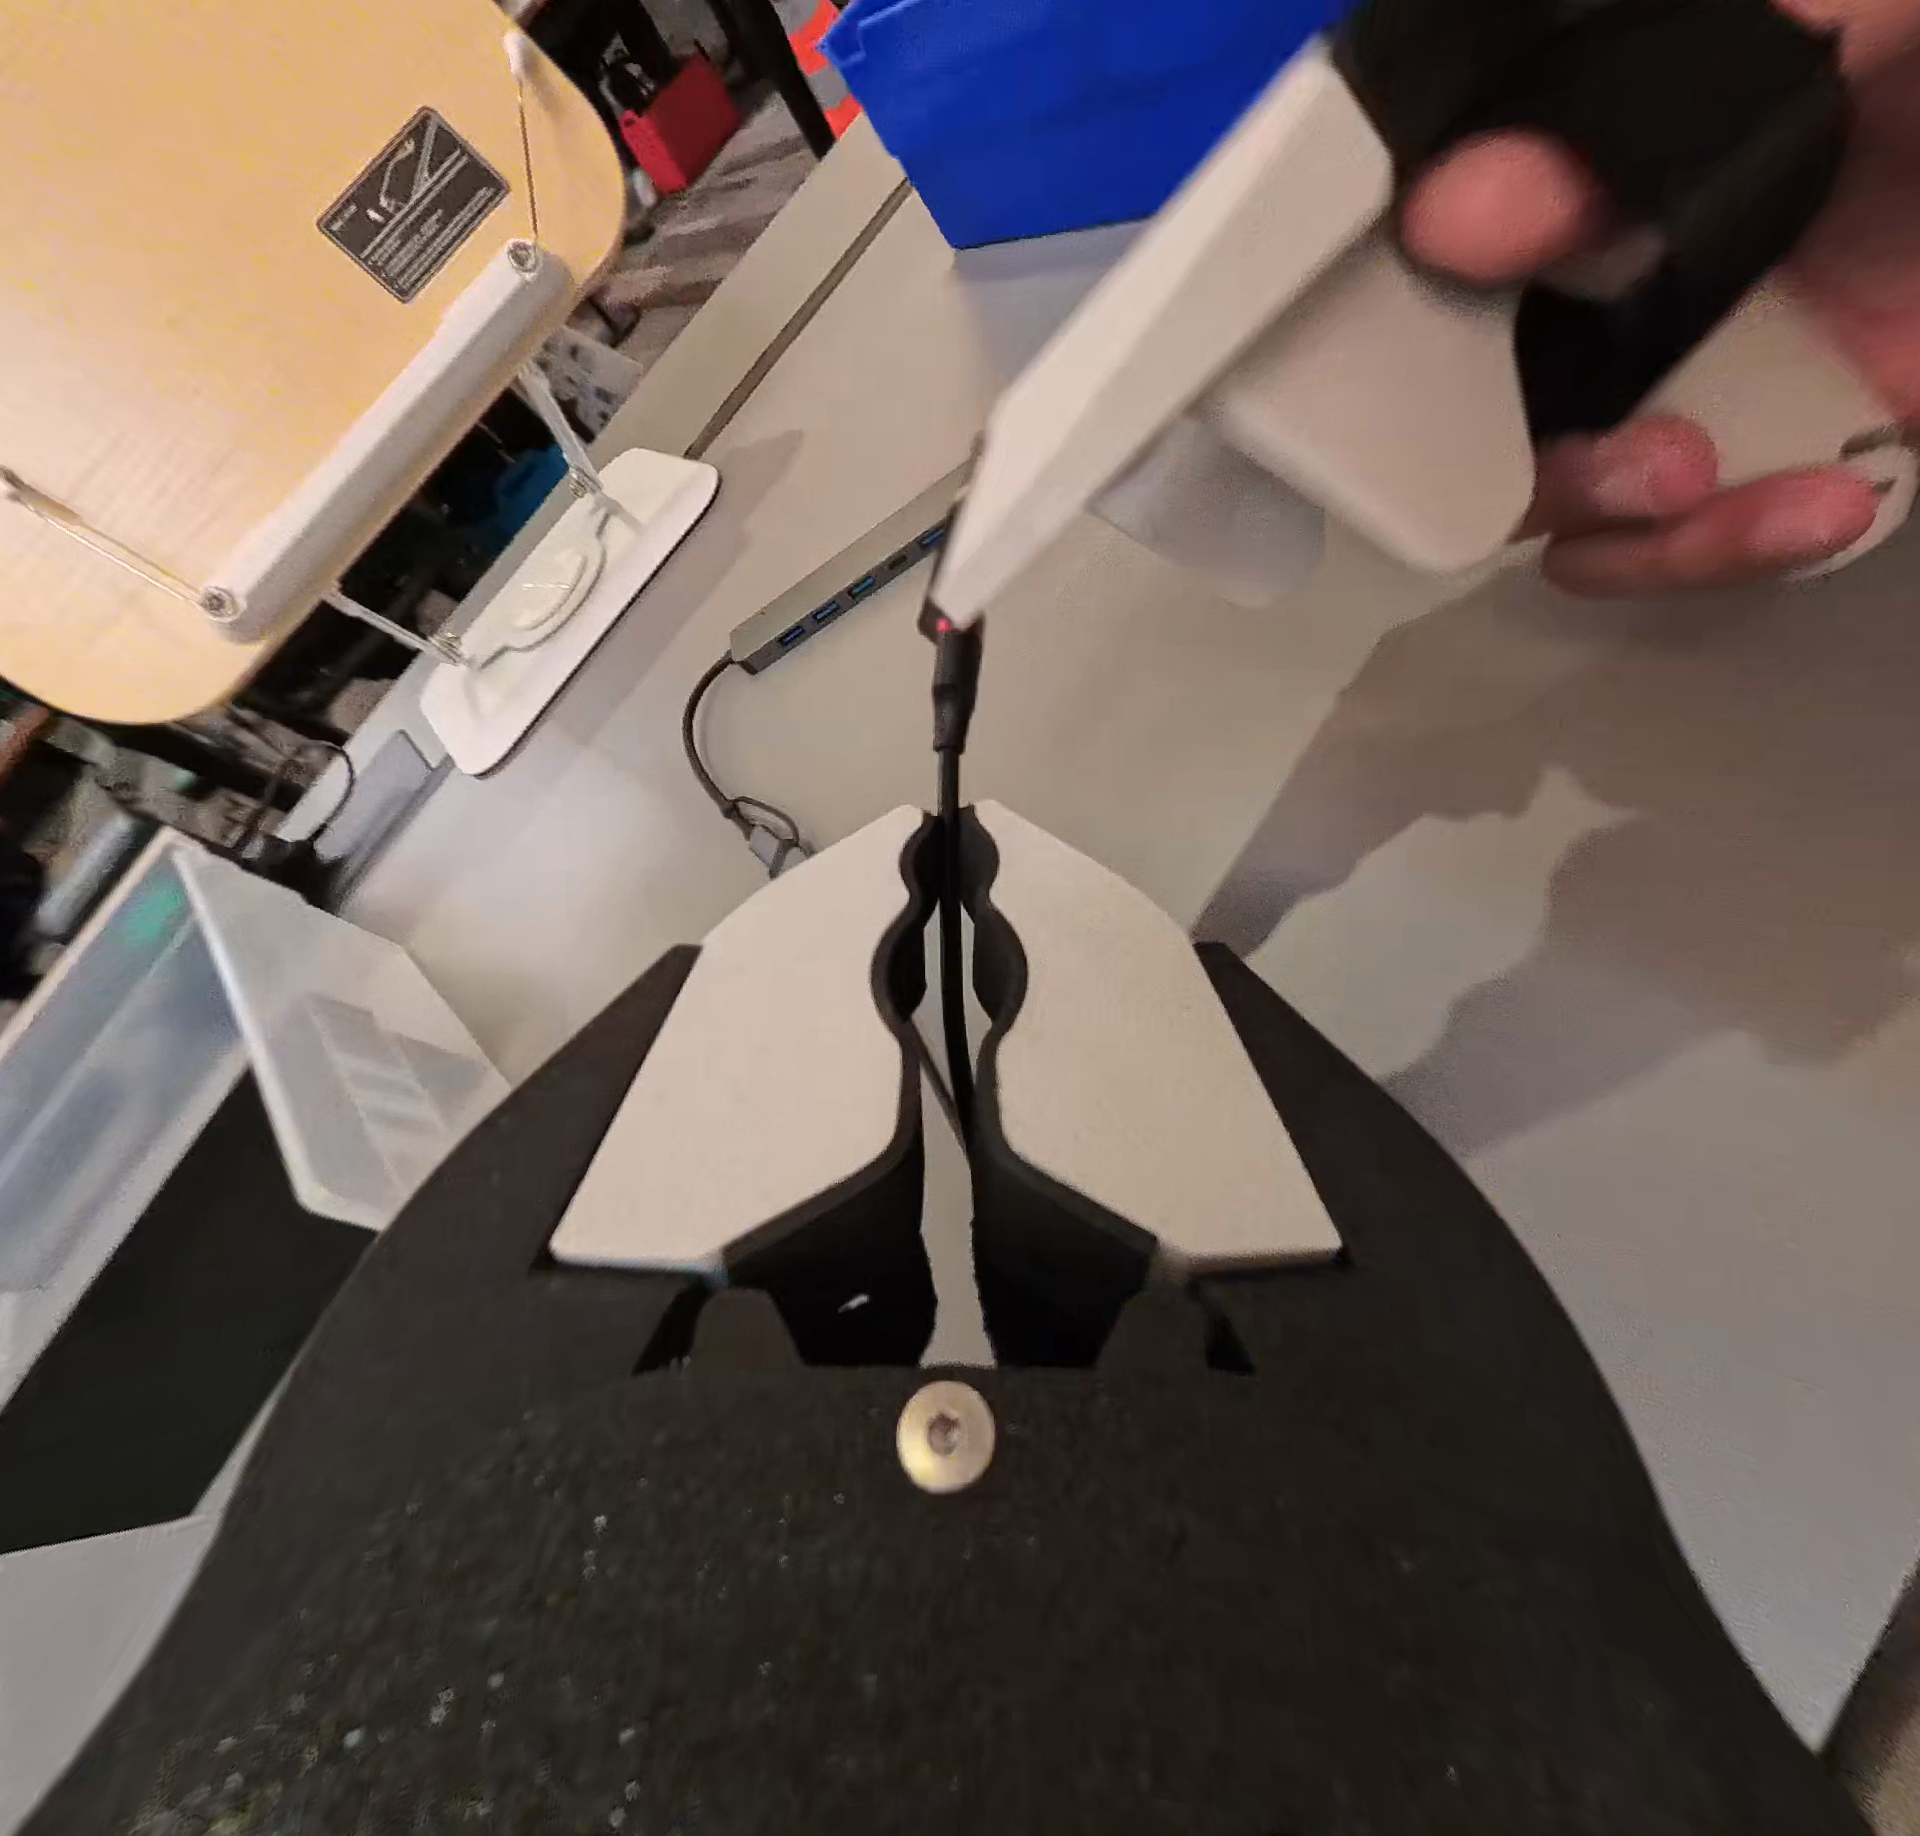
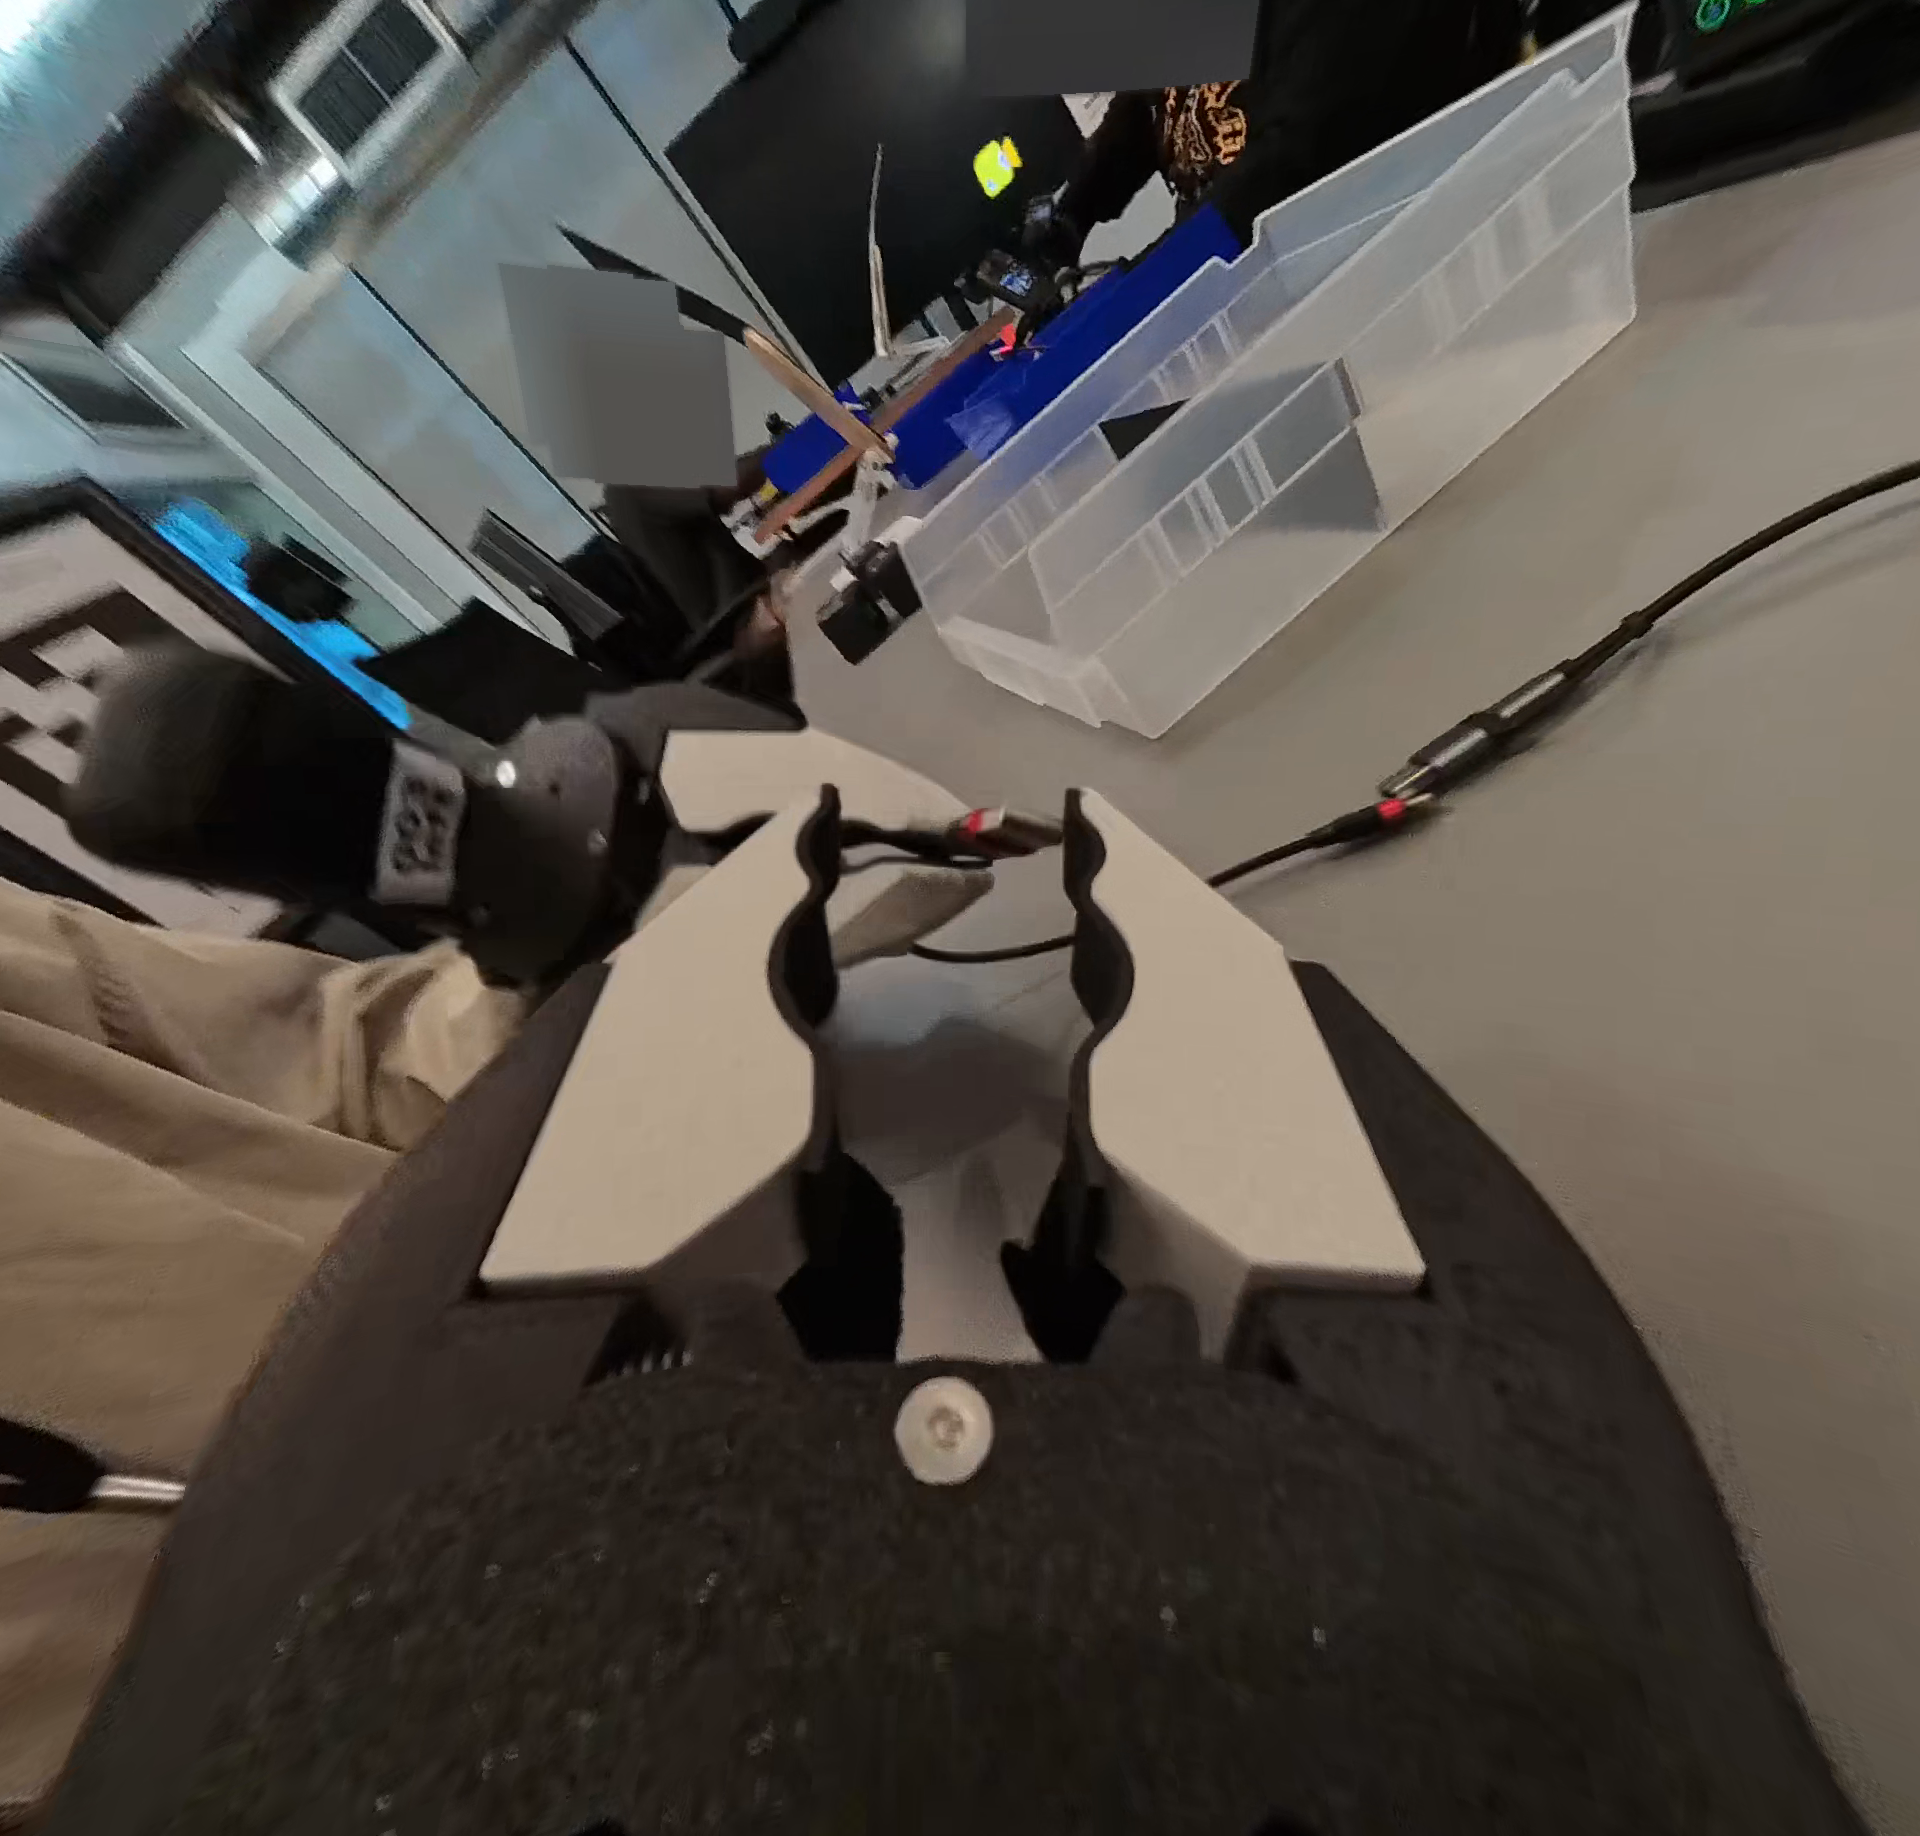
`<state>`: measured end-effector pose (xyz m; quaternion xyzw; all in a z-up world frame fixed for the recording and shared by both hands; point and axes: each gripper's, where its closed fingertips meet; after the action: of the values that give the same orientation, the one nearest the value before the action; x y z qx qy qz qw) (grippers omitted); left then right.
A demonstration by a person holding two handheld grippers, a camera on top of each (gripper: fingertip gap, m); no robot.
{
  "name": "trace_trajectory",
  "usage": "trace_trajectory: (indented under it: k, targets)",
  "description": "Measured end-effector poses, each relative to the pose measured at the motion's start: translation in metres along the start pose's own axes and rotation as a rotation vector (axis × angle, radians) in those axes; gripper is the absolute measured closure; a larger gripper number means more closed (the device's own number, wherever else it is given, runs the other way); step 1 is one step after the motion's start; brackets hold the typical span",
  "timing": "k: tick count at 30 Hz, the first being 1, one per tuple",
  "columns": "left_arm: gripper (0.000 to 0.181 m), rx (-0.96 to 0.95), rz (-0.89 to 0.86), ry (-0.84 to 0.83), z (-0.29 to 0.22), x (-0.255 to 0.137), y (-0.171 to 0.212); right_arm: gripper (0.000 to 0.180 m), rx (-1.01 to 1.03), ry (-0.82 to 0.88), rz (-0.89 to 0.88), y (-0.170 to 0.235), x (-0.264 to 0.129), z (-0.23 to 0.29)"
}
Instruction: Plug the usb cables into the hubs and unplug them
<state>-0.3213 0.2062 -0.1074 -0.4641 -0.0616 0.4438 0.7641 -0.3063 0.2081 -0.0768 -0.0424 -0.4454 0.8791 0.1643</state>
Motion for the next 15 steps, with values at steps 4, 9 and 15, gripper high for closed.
trace_trajectory:
  k: [4,9,15]
  targets:
    - [0.178,0.061,-0.002,-0.047,0.002,0.000,-0.002,0.146,0.103,-0.039,0.035,0.007,-0.001,-0.002]
    - [0.178,0.143,-0.026,-0.079,0.000,-0.001,-0.005,0.165,0.133,-0.066,0.031,0.006,-0.001,0.001]
    - [0.159,-0.324,-0.120,0.204,-0.011,-0.011,-0.023,0.165,-0.028,-0.139,0.049,0.002,-0.005,0.016]
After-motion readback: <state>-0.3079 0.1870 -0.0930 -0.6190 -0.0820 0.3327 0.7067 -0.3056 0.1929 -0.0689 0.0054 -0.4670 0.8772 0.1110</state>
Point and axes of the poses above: each gripper's, where its closed fingertips meet, x out along the fingers, y out of its underside, z = x × y across the jaws, and after that the axes turned 9 degrees about -y, right-handed
